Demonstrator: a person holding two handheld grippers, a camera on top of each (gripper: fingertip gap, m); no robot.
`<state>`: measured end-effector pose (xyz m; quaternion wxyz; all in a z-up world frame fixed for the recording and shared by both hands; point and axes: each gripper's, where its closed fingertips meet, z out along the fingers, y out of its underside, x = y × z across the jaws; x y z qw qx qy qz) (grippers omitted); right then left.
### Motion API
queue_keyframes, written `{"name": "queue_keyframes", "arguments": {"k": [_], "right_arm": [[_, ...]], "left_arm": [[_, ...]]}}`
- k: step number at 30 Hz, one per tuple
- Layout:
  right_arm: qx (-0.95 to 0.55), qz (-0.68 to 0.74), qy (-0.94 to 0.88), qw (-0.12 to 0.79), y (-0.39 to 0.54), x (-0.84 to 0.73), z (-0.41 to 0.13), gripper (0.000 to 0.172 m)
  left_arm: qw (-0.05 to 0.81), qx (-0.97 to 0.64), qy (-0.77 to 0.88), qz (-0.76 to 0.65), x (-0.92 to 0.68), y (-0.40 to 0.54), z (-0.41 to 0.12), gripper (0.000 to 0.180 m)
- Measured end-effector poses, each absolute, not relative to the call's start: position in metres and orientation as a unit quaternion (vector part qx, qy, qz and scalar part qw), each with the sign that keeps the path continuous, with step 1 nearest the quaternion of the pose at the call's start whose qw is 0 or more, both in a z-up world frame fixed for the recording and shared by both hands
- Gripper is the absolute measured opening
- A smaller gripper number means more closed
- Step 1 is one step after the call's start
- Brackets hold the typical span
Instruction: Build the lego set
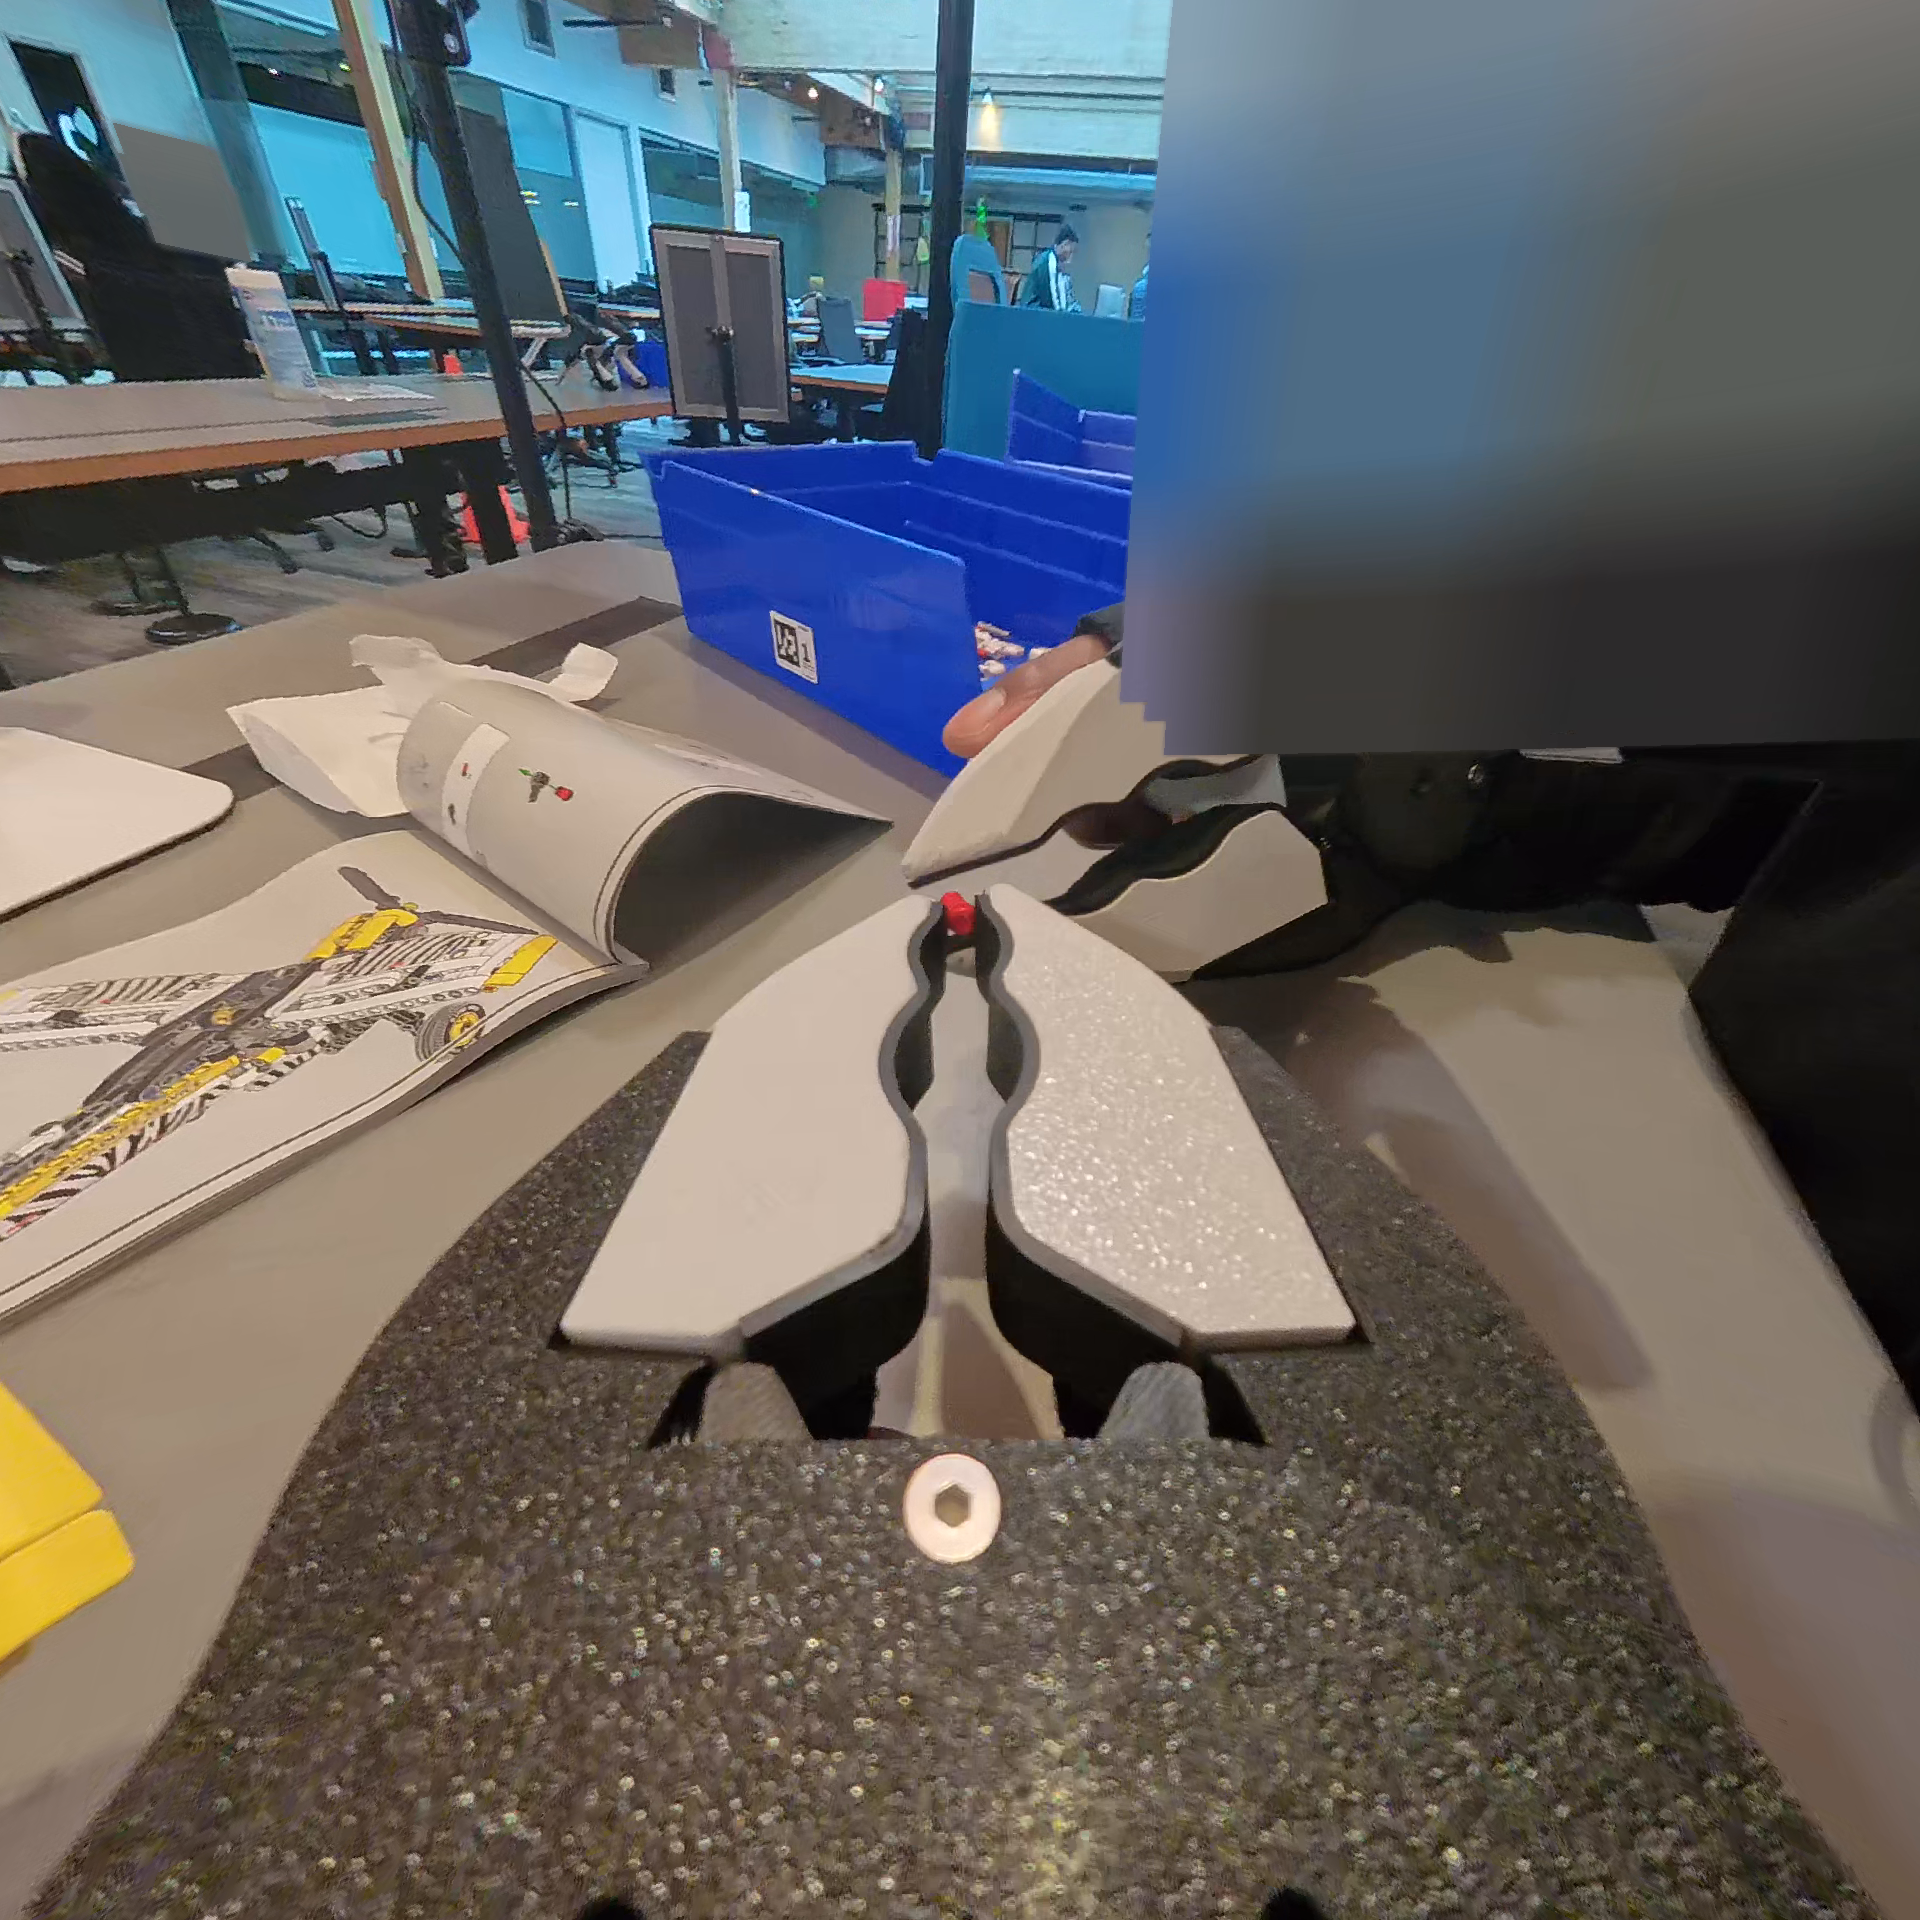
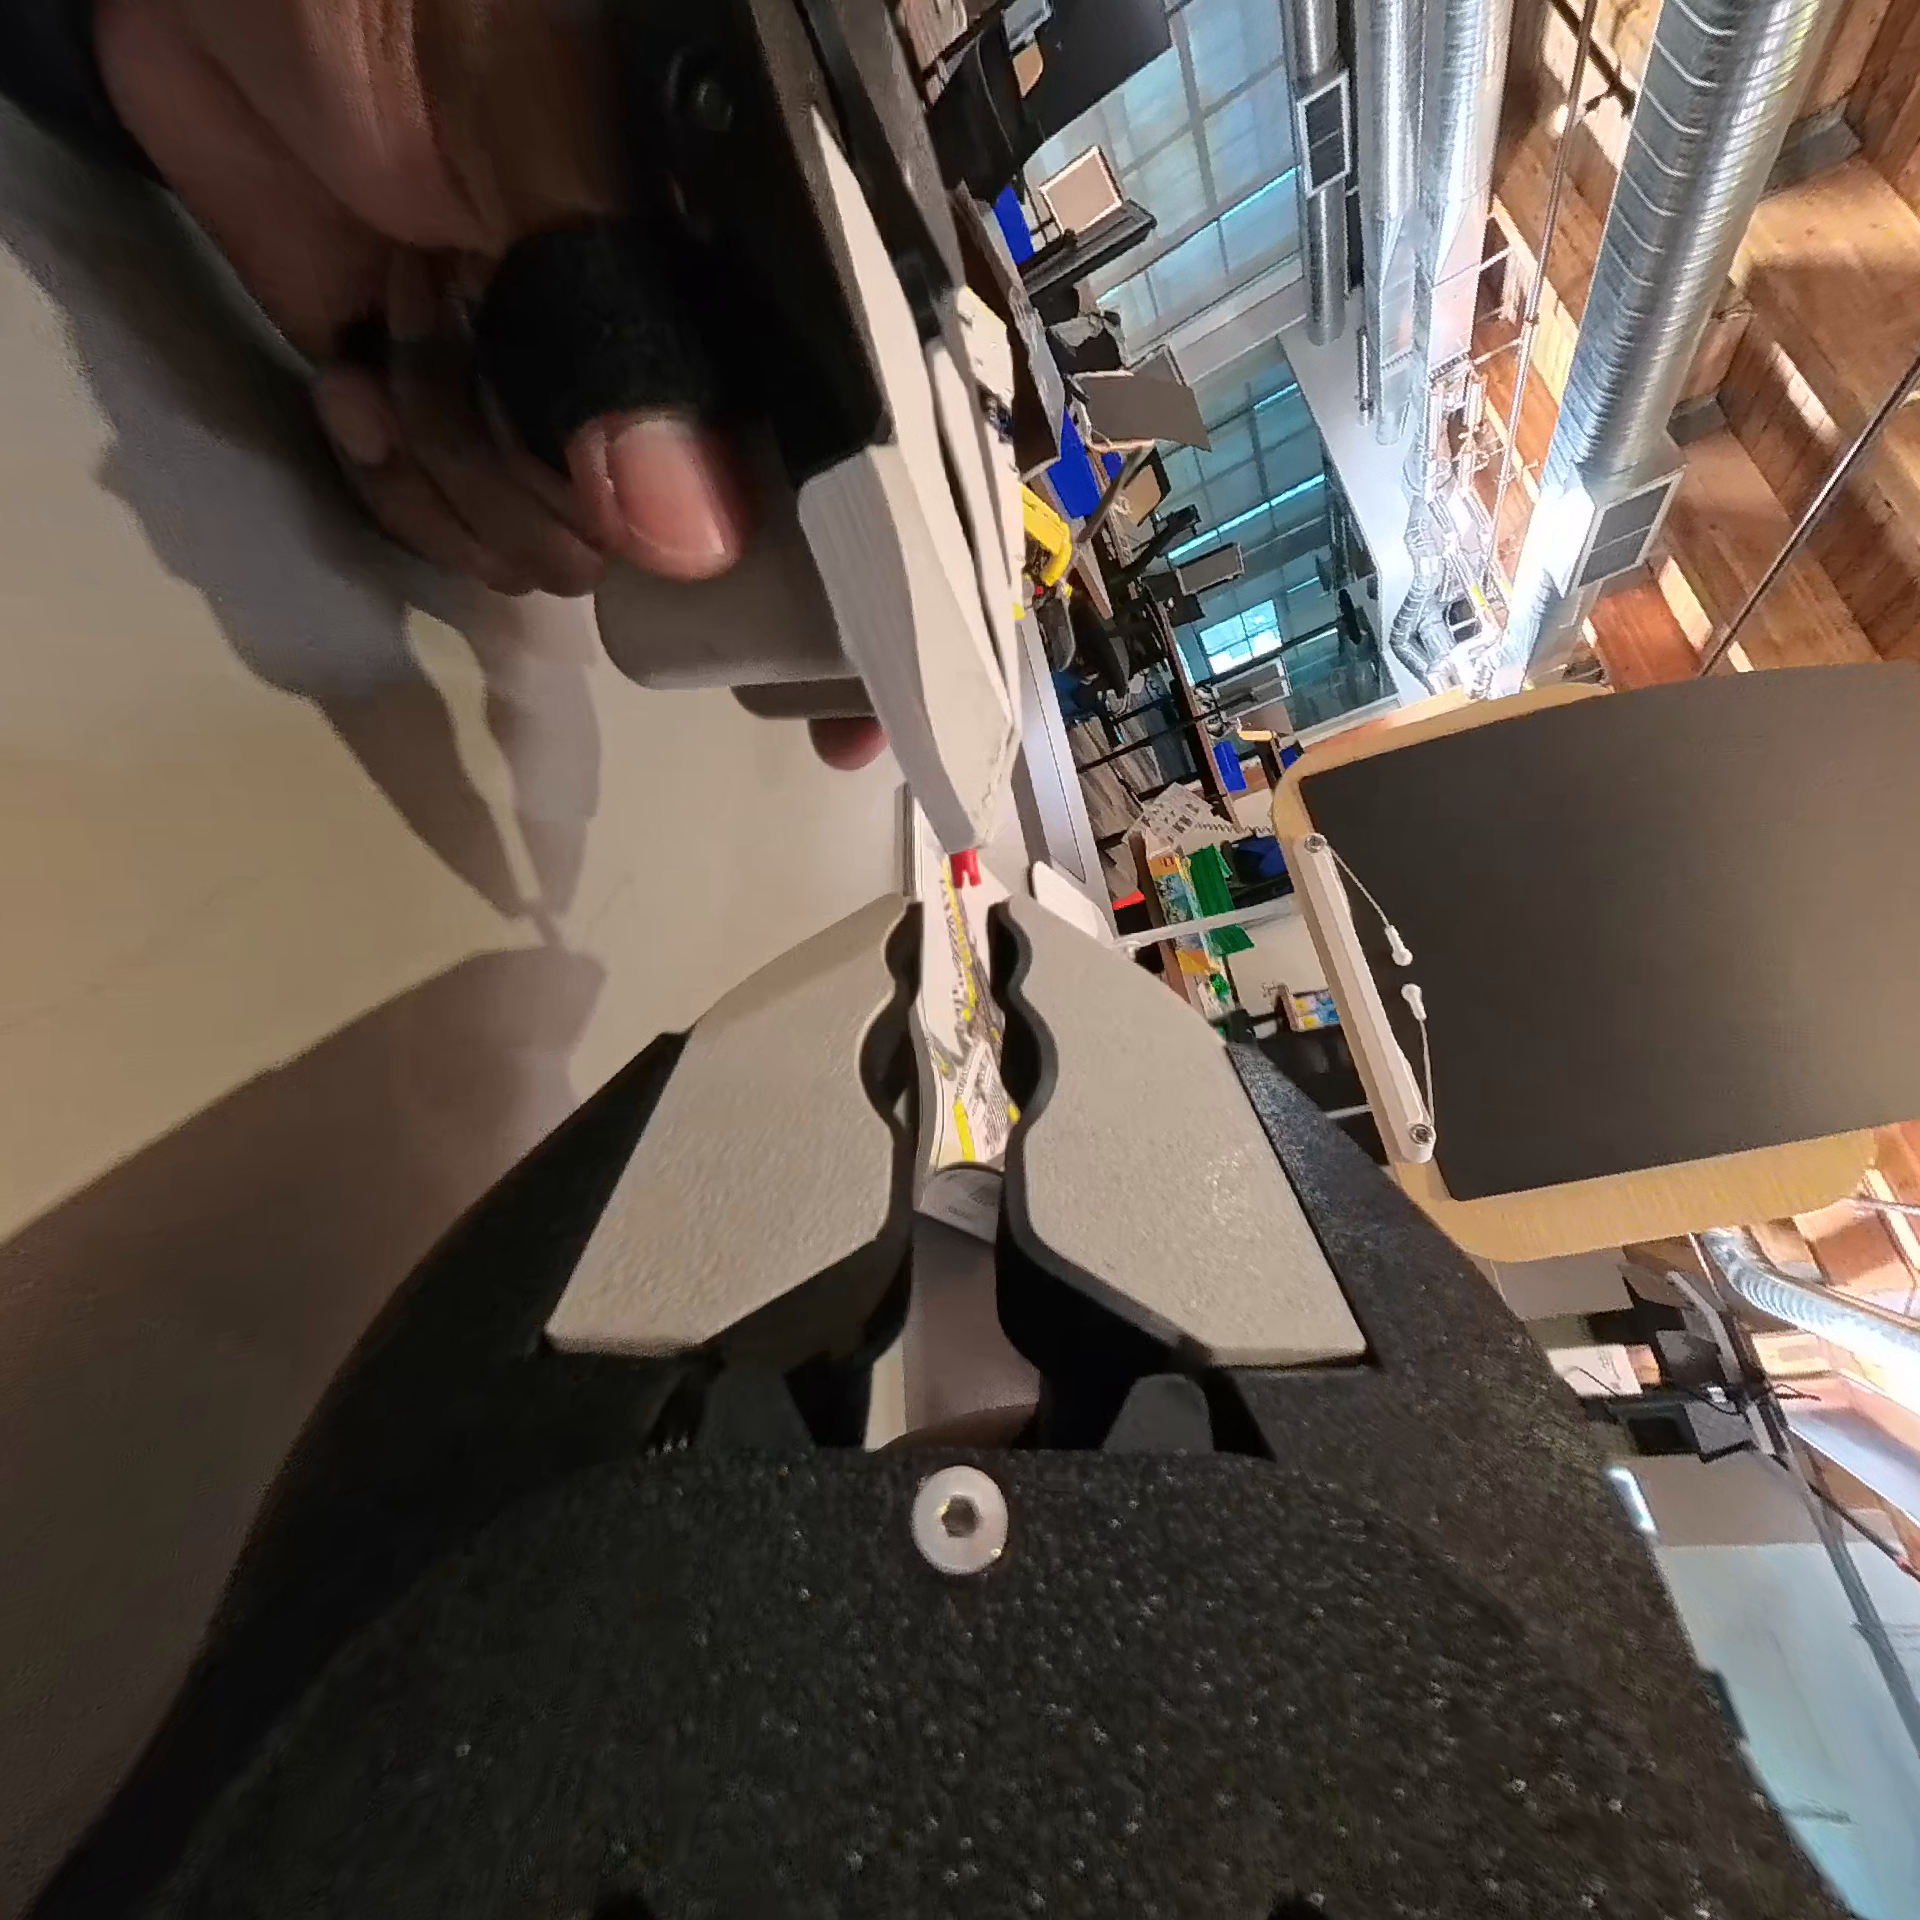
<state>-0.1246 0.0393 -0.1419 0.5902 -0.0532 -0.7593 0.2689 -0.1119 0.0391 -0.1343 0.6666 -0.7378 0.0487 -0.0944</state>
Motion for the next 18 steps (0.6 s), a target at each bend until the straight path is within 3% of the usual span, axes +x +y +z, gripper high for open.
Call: {"name": "queue_keyframes", "arguments": {"k": [18], "right_arm": [[-0.044,0.245,-0.758,0.603,0.0373,-0.1242,-0.1423,0.004]], "left_arm": [[0.662,-0.742,0.077,-0.072,-0.1054,0.0401,-0.1379,0.005]]}}
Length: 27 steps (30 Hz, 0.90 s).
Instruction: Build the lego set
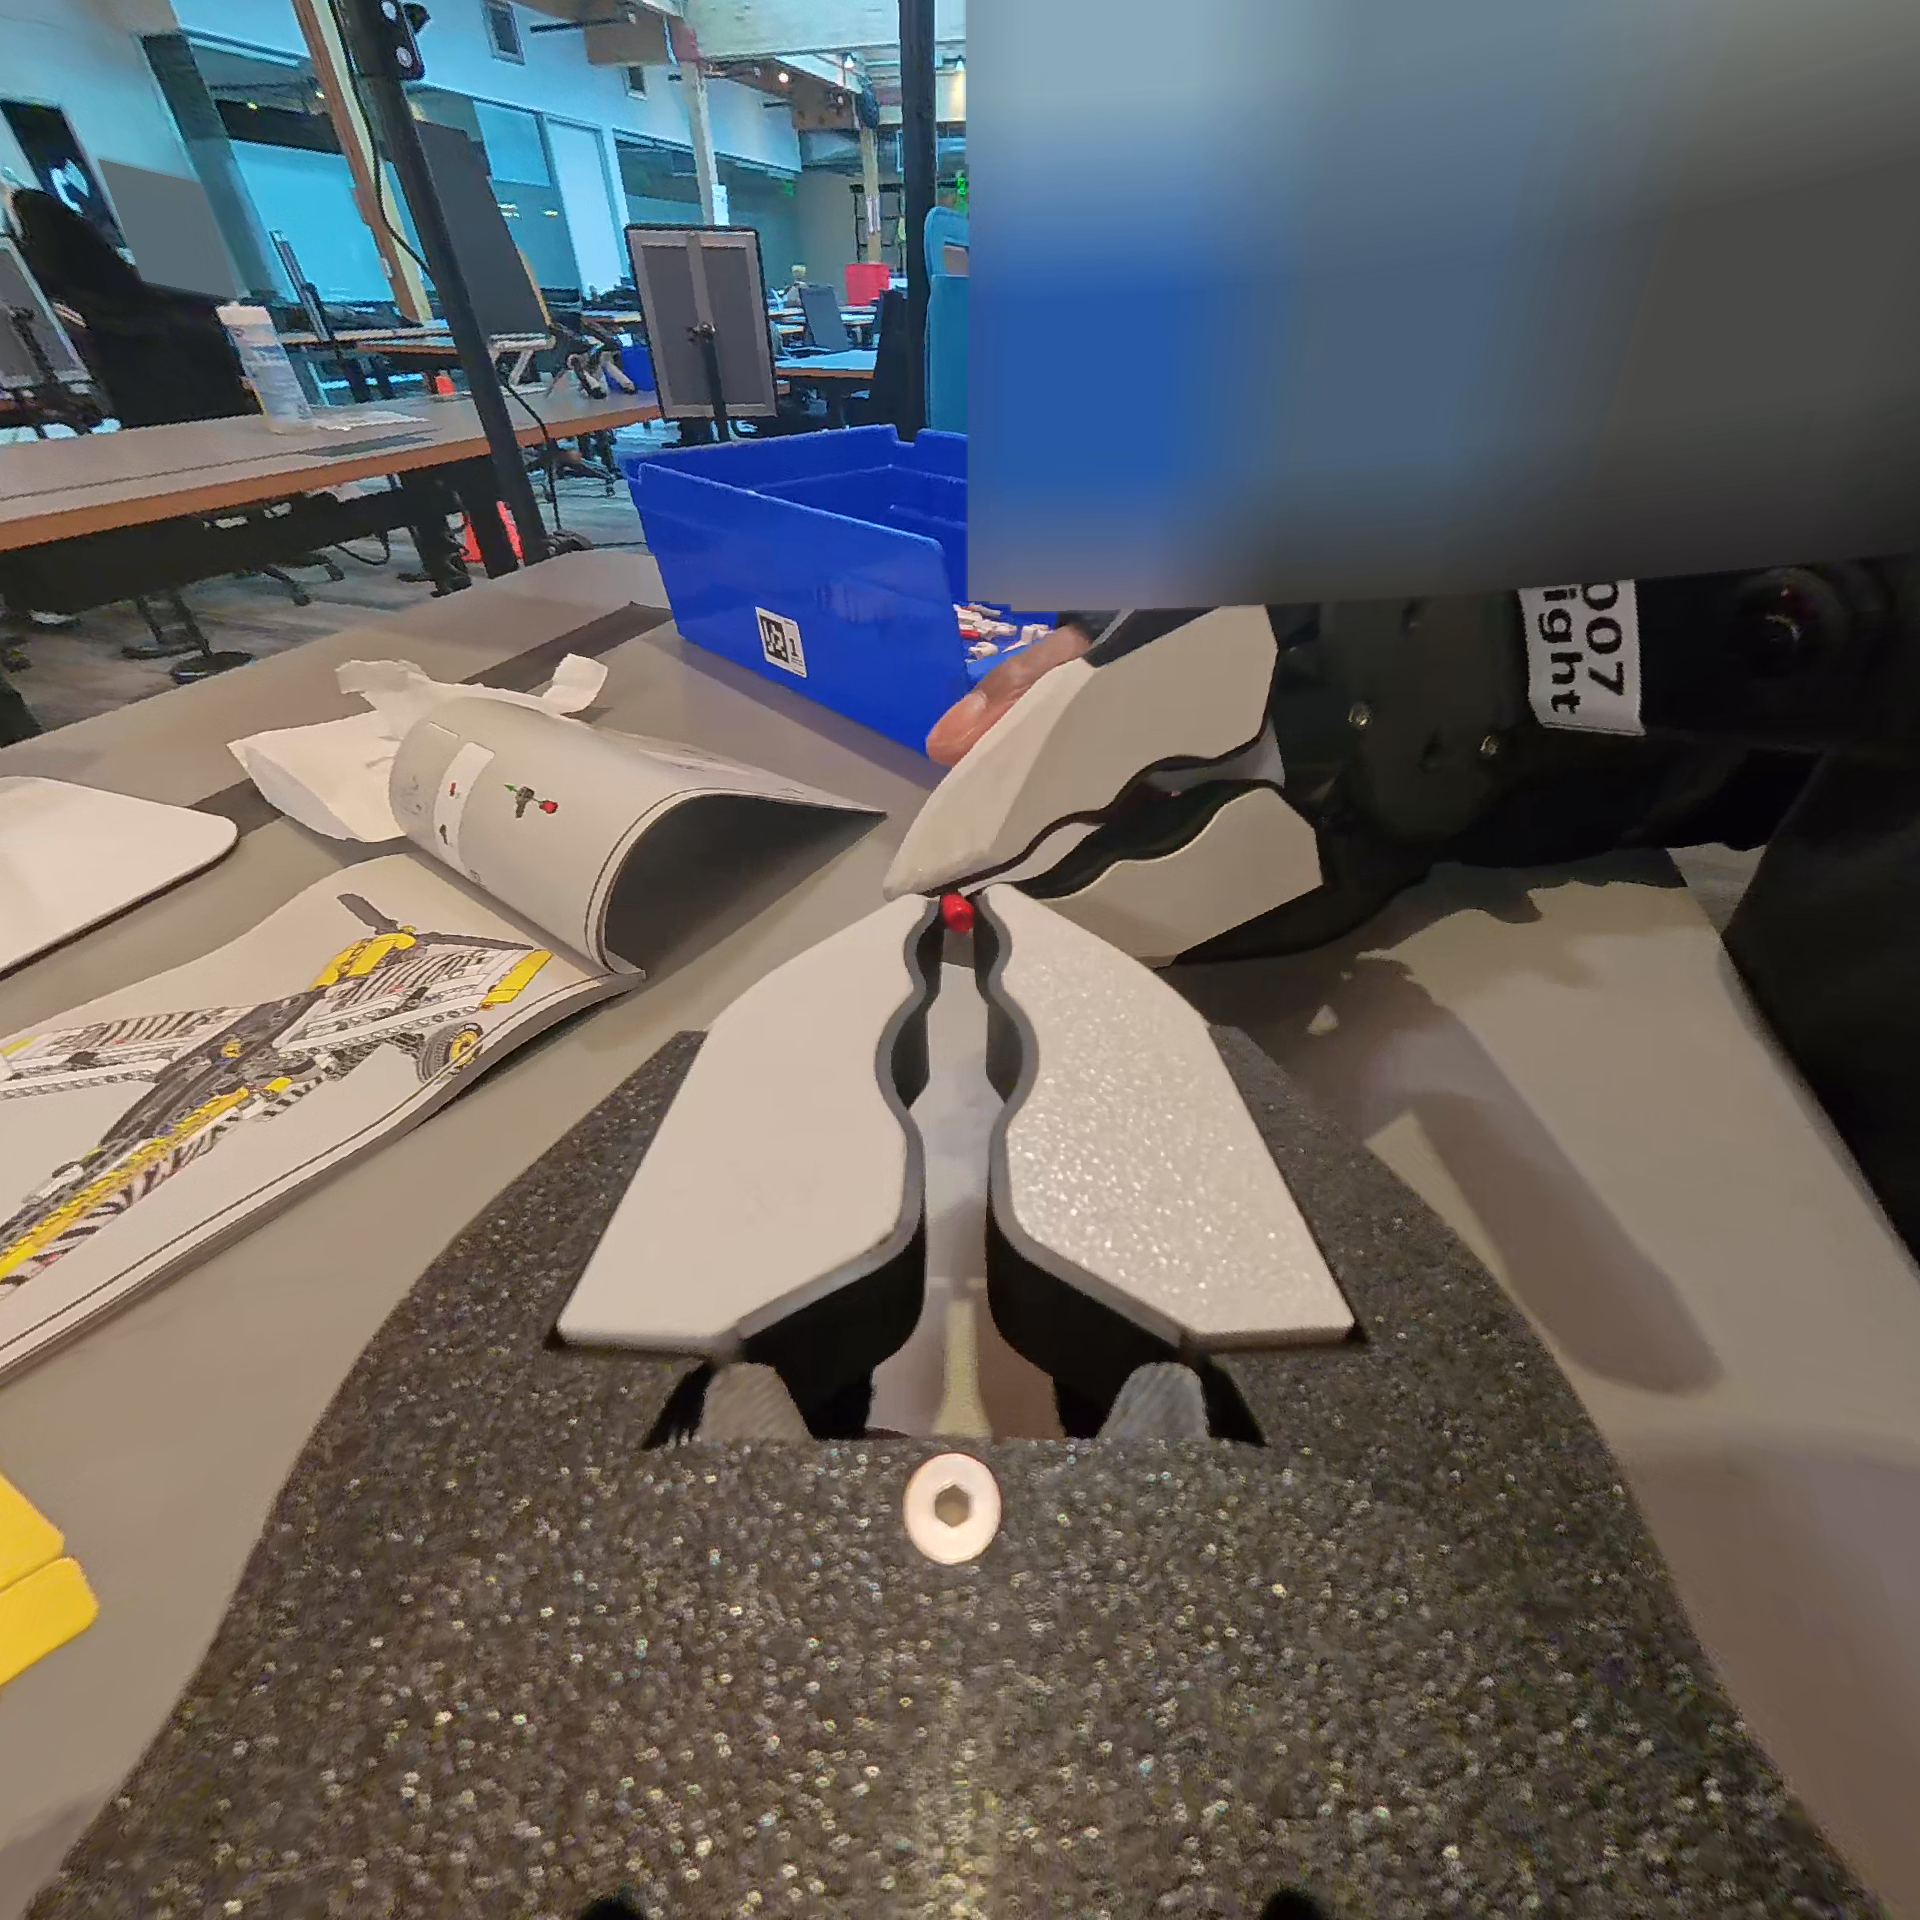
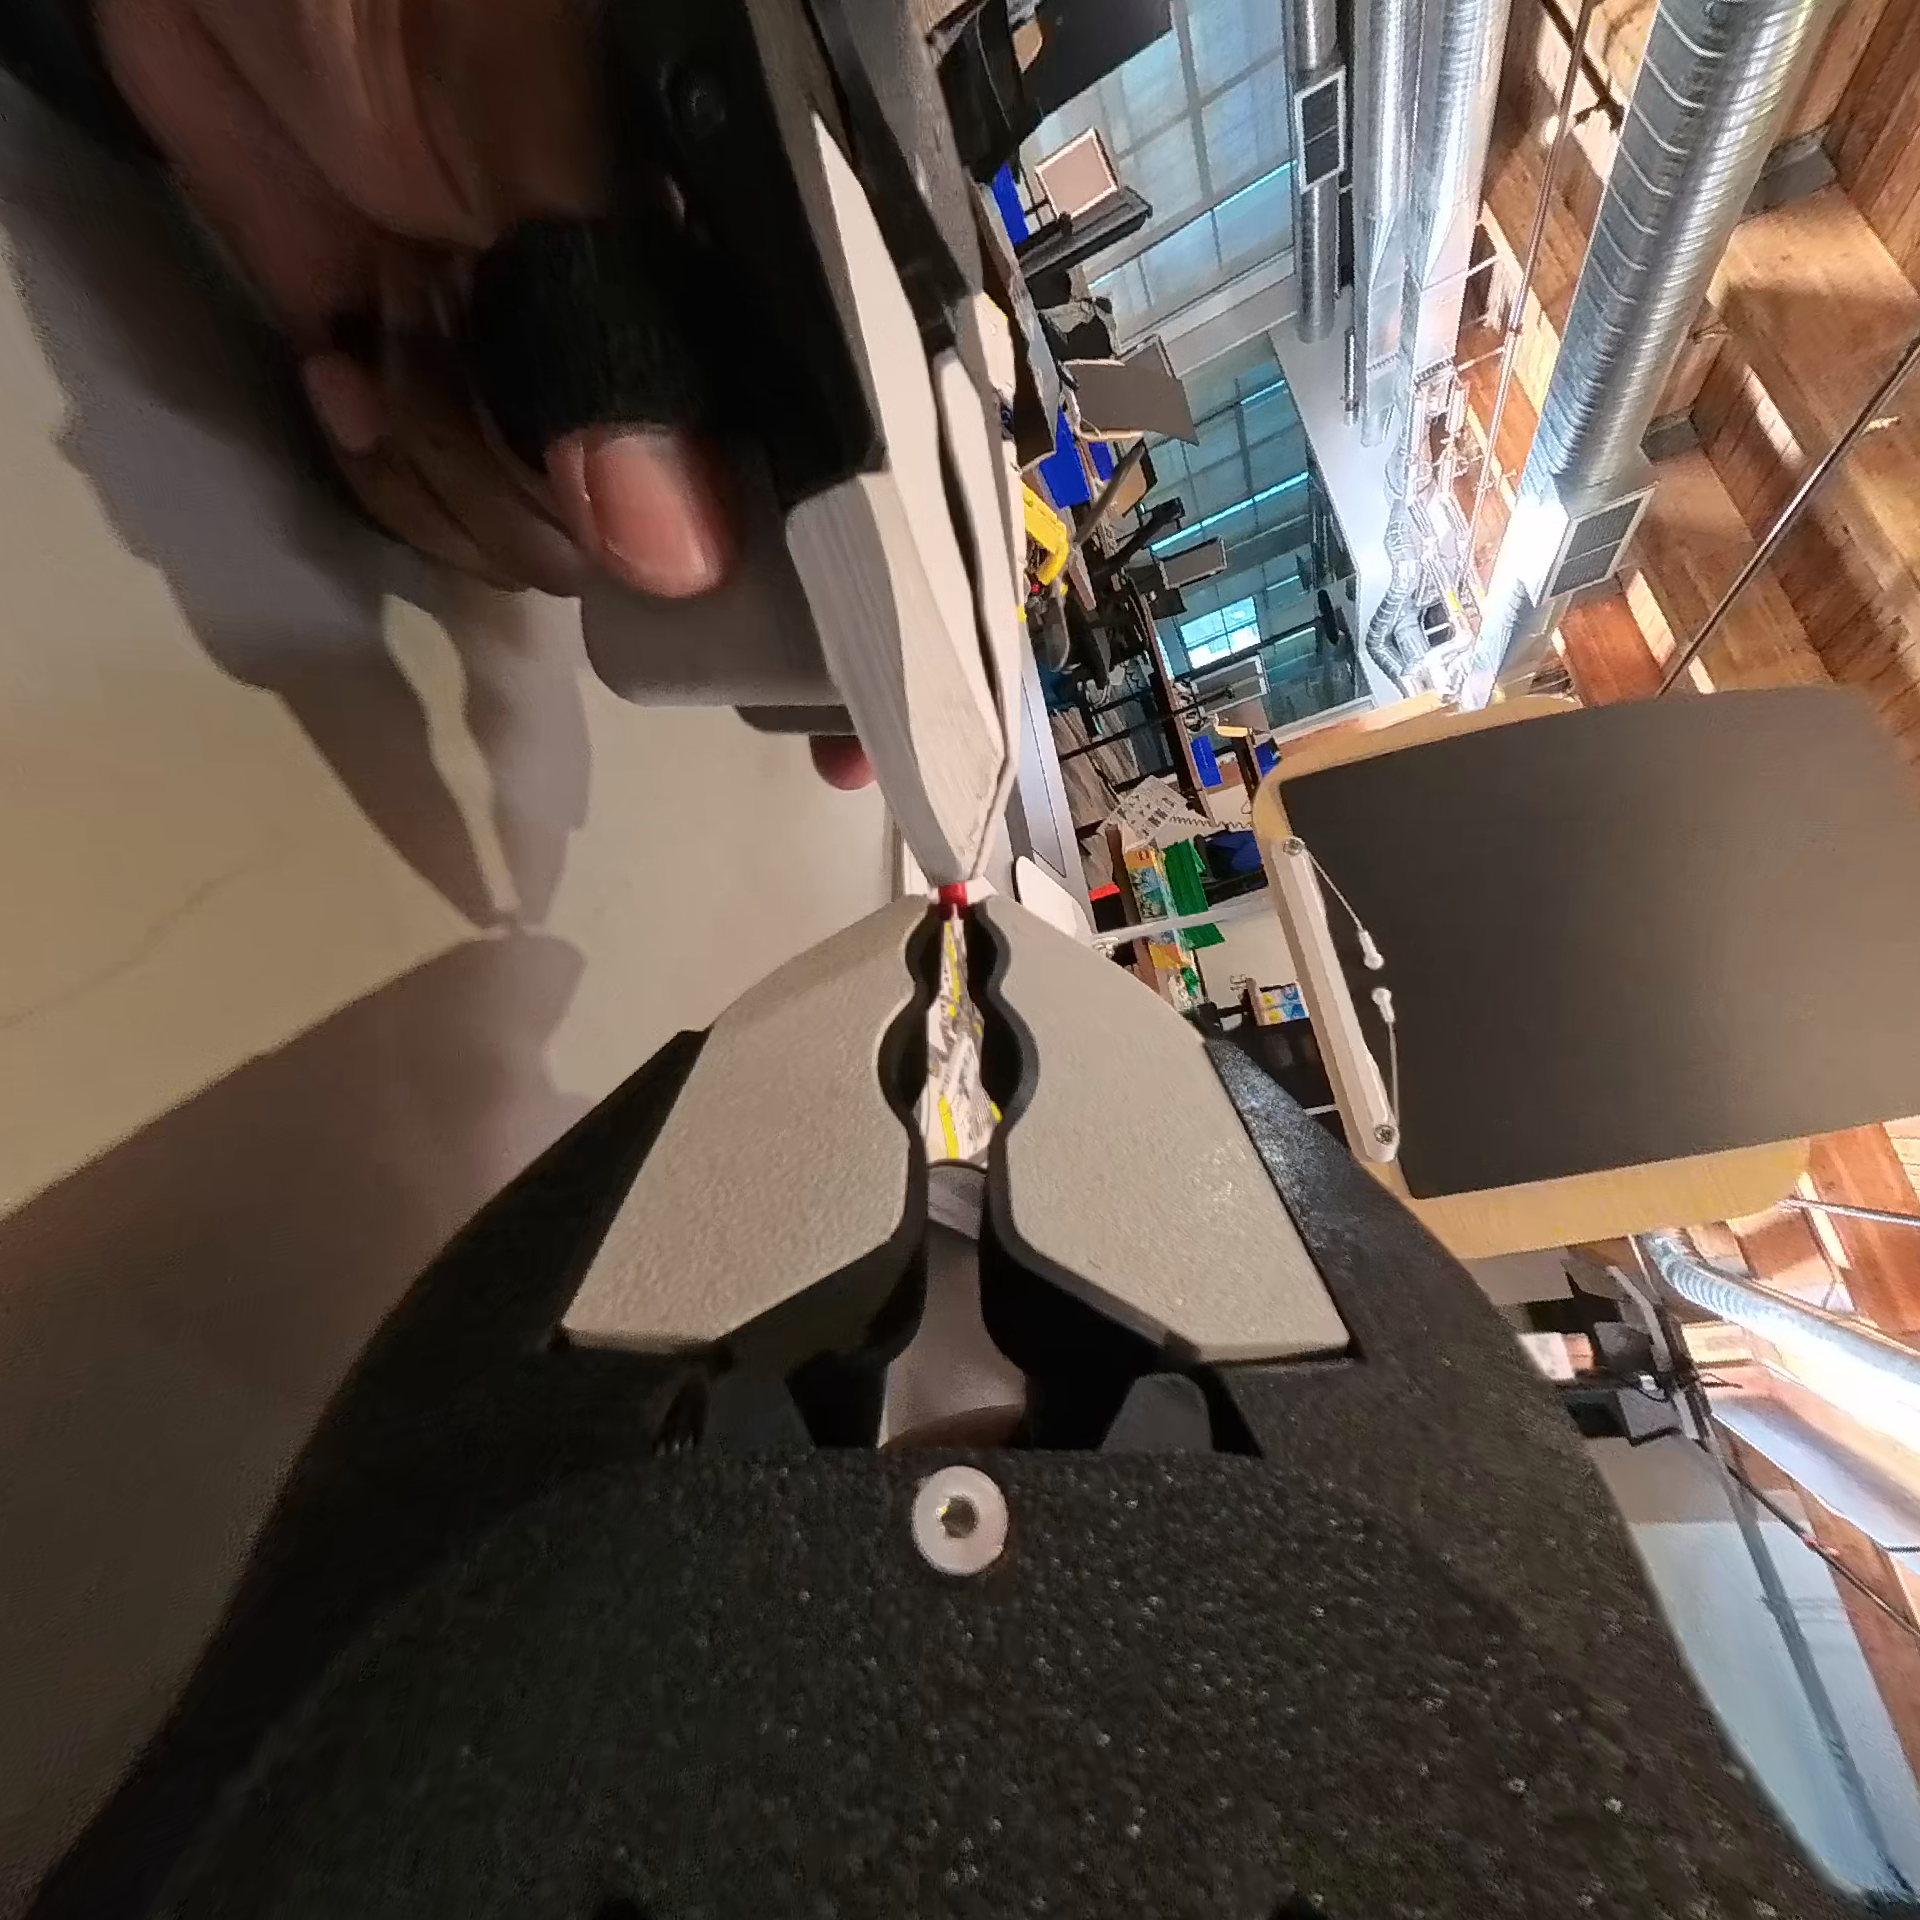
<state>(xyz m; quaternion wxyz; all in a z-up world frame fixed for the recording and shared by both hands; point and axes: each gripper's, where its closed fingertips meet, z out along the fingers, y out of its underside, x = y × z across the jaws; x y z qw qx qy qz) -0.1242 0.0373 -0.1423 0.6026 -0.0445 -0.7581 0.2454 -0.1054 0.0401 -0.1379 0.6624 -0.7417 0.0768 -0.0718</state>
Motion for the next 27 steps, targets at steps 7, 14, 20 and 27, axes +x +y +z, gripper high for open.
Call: {"name": "queue_keyframes", "arguments": {"k": [7,14,20,27], "right_arm": [[-0.051,0.232,-0.756,0.61,0.0385,-0.1258,-0.1418,0.004],[-0.052,0.229,-0.757,0.61,0.0386,-0.126,-0.1422,0.004],[-0.053,0.23,-0.756,0.611,0.0383,-0.1259,-0.1417,0.003],[-0.055,0.23,-0.754,0.613,0.0383,-0.126,-0.1412,0.003]], "left_arm": [[0.663,-0.742,0.083,-0.045,-0.1067,0.0404,-0.1379,0.005],[0.664,-0.742,0.085,-0.037,-0.1069,0.0406,-0.1381,0.006],[0.665,-0.741,0.086,-0.032,-0.1069,0.0408,-0.1376,0.006],[0.67,-0.737,0.085,-0.026,-0.1073,0.0405,-0.1355,0.007]]}}
